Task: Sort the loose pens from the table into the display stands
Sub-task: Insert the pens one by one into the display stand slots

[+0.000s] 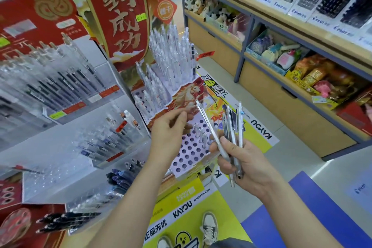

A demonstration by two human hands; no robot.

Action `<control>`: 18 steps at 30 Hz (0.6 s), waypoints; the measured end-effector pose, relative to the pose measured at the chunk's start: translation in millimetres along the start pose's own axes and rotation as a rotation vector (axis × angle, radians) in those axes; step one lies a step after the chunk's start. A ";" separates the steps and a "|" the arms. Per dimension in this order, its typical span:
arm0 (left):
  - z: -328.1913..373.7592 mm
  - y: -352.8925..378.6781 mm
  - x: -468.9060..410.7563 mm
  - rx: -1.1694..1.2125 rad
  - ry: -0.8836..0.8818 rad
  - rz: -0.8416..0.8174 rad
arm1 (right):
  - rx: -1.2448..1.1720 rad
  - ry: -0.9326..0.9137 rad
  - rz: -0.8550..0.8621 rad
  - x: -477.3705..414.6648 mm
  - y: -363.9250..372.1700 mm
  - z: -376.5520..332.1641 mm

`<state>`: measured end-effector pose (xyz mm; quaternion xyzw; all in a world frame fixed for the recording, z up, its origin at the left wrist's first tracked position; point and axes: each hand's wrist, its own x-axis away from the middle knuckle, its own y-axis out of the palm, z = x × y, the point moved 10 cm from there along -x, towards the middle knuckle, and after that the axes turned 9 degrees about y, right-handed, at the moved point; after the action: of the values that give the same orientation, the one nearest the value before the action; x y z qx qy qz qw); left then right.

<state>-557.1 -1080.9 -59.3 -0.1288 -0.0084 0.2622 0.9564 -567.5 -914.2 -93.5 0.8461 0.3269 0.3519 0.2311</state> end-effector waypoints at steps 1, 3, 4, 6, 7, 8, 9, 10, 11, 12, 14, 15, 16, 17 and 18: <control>5.9 5.3 7.0 0.249 -0.093 -0.023 | 0.017 -0.006 -0.007 -1.2 1.5 -0.1; 19.3 14.1 14.6 0.464 -0.166 -0.099 | 0.041 -0.008 -0.006 -2.5 4.6 0.5; 24.6 15.0 15.4 0.454 -0.160 -0.121 | 0.046 -0.005 0.004 -2.7 6.5 1.0; 29.2 10.3 15.2 0.372 -0.137 -0.092 | 0.069 0.012 0.042 -2.4 7.3 2.8; 30.3 5.2 15.6 0.348 -0.129 -0.049 | 0.094 0.027 0.070 -1.9 5.9 3.5; 31.9 -2.2 15.5 0.344 -0.110 0.003 | 0.131 0.038 0.106 -1.0 2.8 2.7; 36.0 -13.8 14.2 0.353 -0.071 0.069 | 0.177 0.042 0.152 0.4 -2.0 -0.1; 40.0 -29.5 11.9 0.365 -0.020 0.152 | 0.218 0.035 0.206 2.4 -9.4 -4.8; 43.4 -47.4 8.5 0.359 0.039 0.240 | 0.244 0.018 0.258 4.6 -17.8 -11.1; 47.3 -65.0 4.9 0.309 0.103 0.310 | 0.254 -0.004 0.301 7.1 -26.7 -18.0; 53.7 -80.3 -2.1 0.112 0.180 0.337 | 0.244 -0.044 0.354 11.2 -40.7 -30.2; 51.1 -77.4 -5.3 0.037 0.181 0.311 | 0.220 -0.053 0.362 12.0 -44.9 -34.1; 44.3 -69.0 -7.5 0.010 0.164 0.271 | 0.183 -0.052 0.358 11.4 -47.4 -35.3; 36.9 -57.9 -8.1 0.005 0.139 0.227 | 0.136 -0.043 0.345 9.8 -47.9 -34.3; 28.0 -48.2 -9.1 -0.011 0.121 0.196 | 0.087 -0.028 0.328 7.6 -47.3 -31.5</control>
<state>-543.2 -1118.7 -19.7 -0.1500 0.0605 0.3462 0.9241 -605.4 -871.6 -99.2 0.9022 0.1960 0.3585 0.1385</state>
